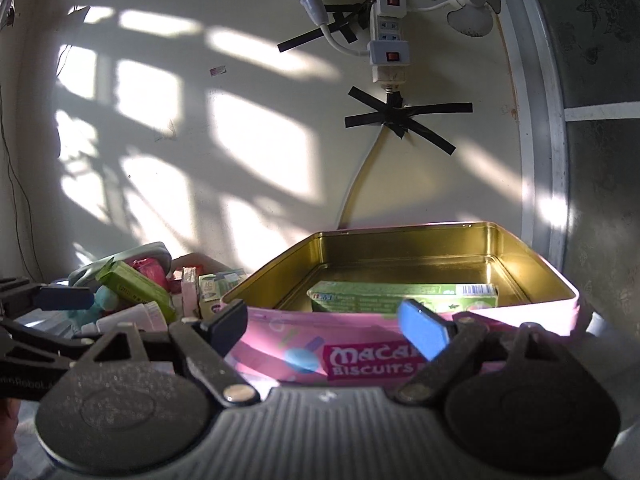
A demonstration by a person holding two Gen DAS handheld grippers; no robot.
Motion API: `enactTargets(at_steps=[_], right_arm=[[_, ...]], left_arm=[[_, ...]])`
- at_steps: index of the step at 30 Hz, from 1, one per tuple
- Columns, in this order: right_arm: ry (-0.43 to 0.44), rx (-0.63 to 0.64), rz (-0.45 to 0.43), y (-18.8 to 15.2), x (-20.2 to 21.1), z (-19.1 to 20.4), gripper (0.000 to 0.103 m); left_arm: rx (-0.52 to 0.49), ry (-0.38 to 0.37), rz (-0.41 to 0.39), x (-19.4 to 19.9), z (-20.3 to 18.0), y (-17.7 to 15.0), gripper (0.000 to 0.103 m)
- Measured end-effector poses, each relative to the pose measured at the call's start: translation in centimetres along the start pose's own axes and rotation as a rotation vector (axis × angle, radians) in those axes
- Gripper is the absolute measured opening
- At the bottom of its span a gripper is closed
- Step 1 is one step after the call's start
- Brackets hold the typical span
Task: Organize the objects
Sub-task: 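Grasp the white pill bottle with the right gripper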
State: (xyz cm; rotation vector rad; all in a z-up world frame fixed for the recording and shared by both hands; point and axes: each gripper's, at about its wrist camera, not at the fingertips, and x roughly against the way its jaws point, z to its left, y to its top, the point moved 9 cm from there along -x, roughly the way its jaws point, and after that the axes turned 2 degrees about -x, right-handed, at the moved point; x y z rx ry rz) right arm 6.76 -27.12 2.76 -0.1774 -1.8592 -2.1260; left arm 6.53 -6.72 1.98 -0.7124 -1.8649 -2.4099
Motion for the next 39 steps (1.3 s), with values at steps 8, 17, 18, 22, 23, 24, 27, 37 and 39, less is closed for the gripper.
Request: enactTargets(at_steps=[8, 17, 18, 22, 23, 24, 27, 37, 39], right_arm=[[0.191, 0.061, 0.189, -4.0, -2.9, 8.5, 0.086], [0.273, 0.139, 0.261, -3.3, -7.6, 14.5, 0.086], [0.282, 0.113, 0.267, -2.5, -8.8, 14.8, 0.086], [0.305, -0.008, 0.333, -0.5, -14.3, 15.7, 0.08], [0.308, -0.022, 0.351, -0.3, -15.5, 16.1, 0.08], [0.305, -0.035, 0.365, -0.3, -16.4, 16.3, 0.076], [0.289, -0.045, 0.399, -0.6, -18.8, 17.0, 0.063], [0.371, -0.08, 0.514, -3.4, -15.8, 17.1, 0.044], [0.402, -0.068, 0.485, -3.4, -13.3, 16.9, 0.048]], left_arm=[[0.055, 0.274, 0.115, 2.0, 9.4, -6.4, 0.093], [0.283, 0.255, 0.08, 3.1, 12.7, -7.8, 0.093], [0.284, 0.248, 0.072, 3.2, 12.6, -7.7, 0.093], [0.269, 0.231, 0.039, 3.6, 12.2, -7.5, 0.093], [0.268, 0.222, 0.039, 3.5, 12.2, -7.5, 0.093], [0.268, 0.214, 0.043, 3.4, 12.1, -7.5, 0.092], [0.274, 0.176, 0.066, 2.7, 11.9, -7.4, 0.089], [0.398, 0.007, 0.147, -0.8, 11.4, -6.5, 0.068], [0.465, -0.038, 0.131, 0.1, 12.2, -6.6, 0.066]])
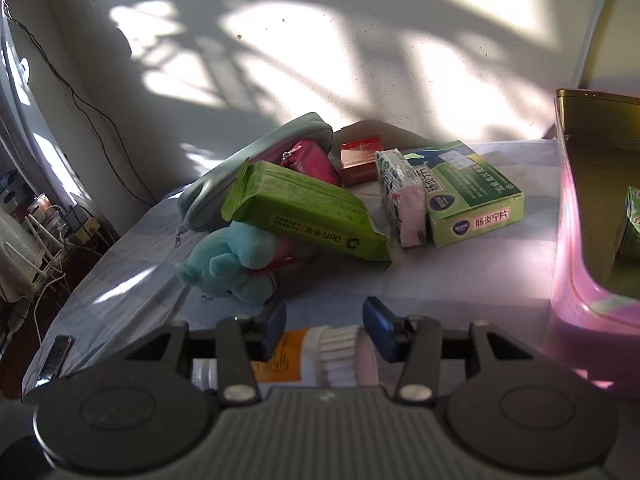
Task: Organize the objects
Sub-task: 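Grasp the white pill bottle with the right gripper, then carry the white pill bottle into the pink tin and open the right gripper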
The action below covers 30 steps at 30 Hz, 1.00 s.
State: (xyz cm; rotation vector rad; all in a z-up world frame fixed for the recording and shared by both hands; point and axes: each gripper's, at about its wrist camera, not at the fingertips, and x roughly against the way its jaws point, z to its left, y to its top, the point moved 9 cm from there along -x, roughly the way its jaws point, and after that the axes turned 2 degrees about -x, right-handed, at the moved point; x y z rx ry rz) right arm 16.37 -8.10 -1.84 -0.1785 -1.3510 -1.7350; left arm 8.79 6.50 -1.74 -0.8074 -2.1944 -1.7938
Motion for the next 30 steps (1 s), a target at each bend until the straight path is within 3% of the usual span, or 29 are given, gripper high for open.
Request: enactTargets(at_steps=[5, 7, 10, 15, 17, 22, 30], right_arm=[[0.051, 0.121, -0.109, -2.7, 4.8, 1.1, 0.08], [0.056, 0.204, -0.091, -4.0, 5.1, 1.7, 0.09], [0.038, 0.285, -0.06, -5.0, 4.1, 2.3, 0.091], [0.039, 0.349, -0.009, -5.7, 1.9, 3.4, 0.088], [0.02, 0.365, -0.035, -5.5, 2.1, 3.8, 0.088], [-0.04, 0.348, -0.151, -3.9, 4.8, 3.2, 0.081], [-0.219, 0.313, -0.362, 1.5, 11.8, -2.4, 0.08]], left_arm=[[0.059, -0.091, -0.004, 1.9, 1.0, 0.7, 0.068], [0.079, -0.126, 0.013, 1.9, 0.9, 0.8, 0.068], [0.083, -0.186, 0.06, 1.0, -0.1, 0.6, 0.068], [0.051, -0.177, 0.114, -1.4, -1.4, 0.1, 0.067], [0.05, -0.144, 0.122, -1.9, -1.7, 0.3, 0.067], [0.016, -0.174, 0.068, -0.9, -3.9, 2.8, 0.067], [-0.14, -0.284, 0.028, -4.1, -13.6, 7.3, 0.067]])
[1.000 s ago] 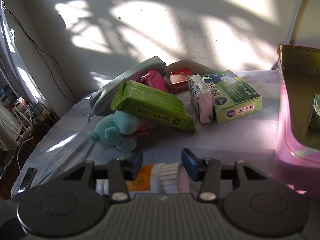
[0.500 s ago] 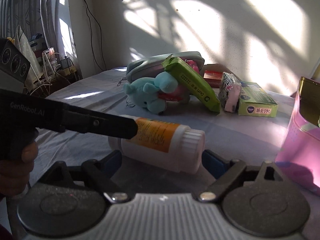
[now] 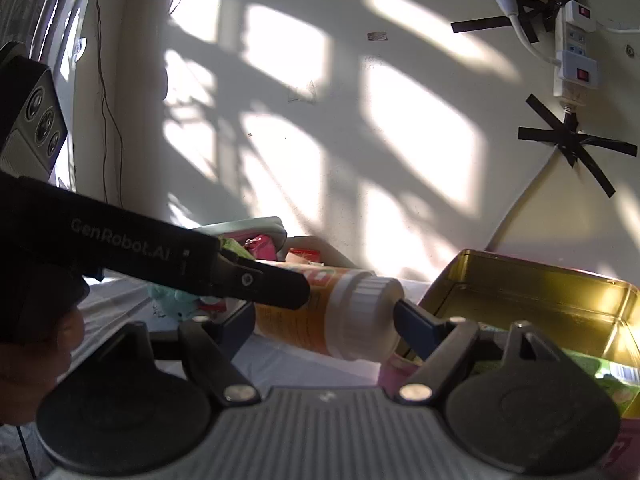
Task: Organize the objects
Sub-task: 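Carry the white pill bottle into the pink tin and open the right gripper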
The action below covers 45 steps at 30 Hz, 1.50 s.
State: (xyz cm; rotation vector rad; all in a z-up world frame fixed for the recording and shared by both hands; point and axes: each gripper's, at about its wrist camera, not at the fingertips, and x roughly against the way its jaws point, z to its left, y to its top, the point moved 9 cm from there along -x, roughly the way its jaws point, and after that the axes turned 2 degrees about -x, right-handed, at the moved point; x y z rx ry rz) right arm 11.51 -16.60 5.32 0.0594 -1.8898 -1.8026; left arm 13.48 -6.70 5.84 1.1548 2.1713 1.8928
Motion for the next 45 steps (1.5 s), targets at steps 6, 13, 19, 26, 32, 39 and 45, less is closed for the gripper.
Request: enactTargets(at_steps=[6, 13, 19, 26, 32, 39, 45], right_arm=[[-0.121, -0.127, -0.013, -0.5, 1.0, -9.0, 0.08], [-0.255, -0.23, -0.003, -3.4, 0.6, -15.3, 0.092], [-0.263, -0.302, -0.035, -4.4, 1.7, -16.3, 0.092], [-0.227, -0.188, -0.075, -3.4, 2.7, -11.4, 0.093], [-0.133, -0.161, -0.074, -2.4, 2.5, -6.2, 0.093], [-0.046, -0.109, -0.027, -2.7, 0.5, -0.7, 0.093], [0.014, -0.085, 0.04, -4.3, -1.1, 2.7, 0.093]], left_arm=[[-0.106, -0.067, 0.035, -6.0, -6.5, 1.0, 0.067], [-0.23, 0.031, 0.049, -10.6, -9.5, 0.8, 0.07], [-0.275, 0.214, 0.004, -8.2, -7.7, 0.8, 0.081], [-0.232, 0.439, -0.045, -1.8, -2.5, 0.0, 0.087], [-0.117, 0.551, -0.008, 1.7, 2.9, -1.6, 0.087], [-0.025, 0.617, 0.026, 4.2, 7.4, -3.7, 0.087], [0.027, 0.633, 0.057, 5.0, 10.0, -5.6, 0.087]])
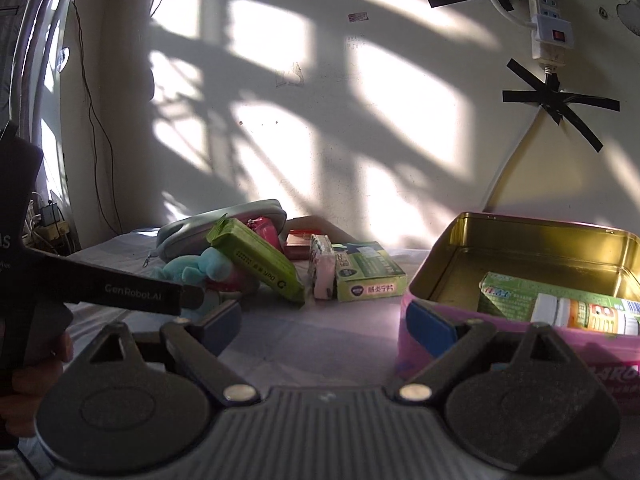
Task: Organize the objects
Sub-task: 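Move the right gripper to the teal plush bear and grasp it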
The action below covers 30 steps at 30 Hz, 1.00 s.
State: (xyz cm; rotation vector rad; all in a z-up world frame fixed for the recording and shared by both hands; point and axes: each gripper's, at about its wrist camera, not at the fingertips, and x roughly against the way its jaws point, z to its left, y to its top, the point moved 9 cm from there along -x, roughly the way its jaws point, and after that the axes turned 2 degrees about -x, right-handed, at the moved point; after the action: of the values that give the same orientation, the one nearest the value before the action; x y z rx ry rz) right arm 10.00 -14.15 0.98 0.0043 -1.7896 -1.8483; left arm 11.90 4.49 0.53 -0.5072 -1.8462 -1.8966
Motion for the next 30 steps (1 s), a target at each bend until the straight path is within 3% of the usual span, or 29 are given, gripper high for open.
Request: enactTargets(at_steps=[14, 30], right_arm=[[0.023, 0.039, 0.135, -3.3, -3.0, 3.0, 0.093], [-0.007, 0.16, 0.154, -2.1, -7.1, 5.6, 0.092]], left_arm=[[0.059, 0.04, 0.051, -1.8, 4.5, -2.5, 0.087], [0.123, 0.033, 0.067, -3.1, 7.6, -3.2, 0.087]])
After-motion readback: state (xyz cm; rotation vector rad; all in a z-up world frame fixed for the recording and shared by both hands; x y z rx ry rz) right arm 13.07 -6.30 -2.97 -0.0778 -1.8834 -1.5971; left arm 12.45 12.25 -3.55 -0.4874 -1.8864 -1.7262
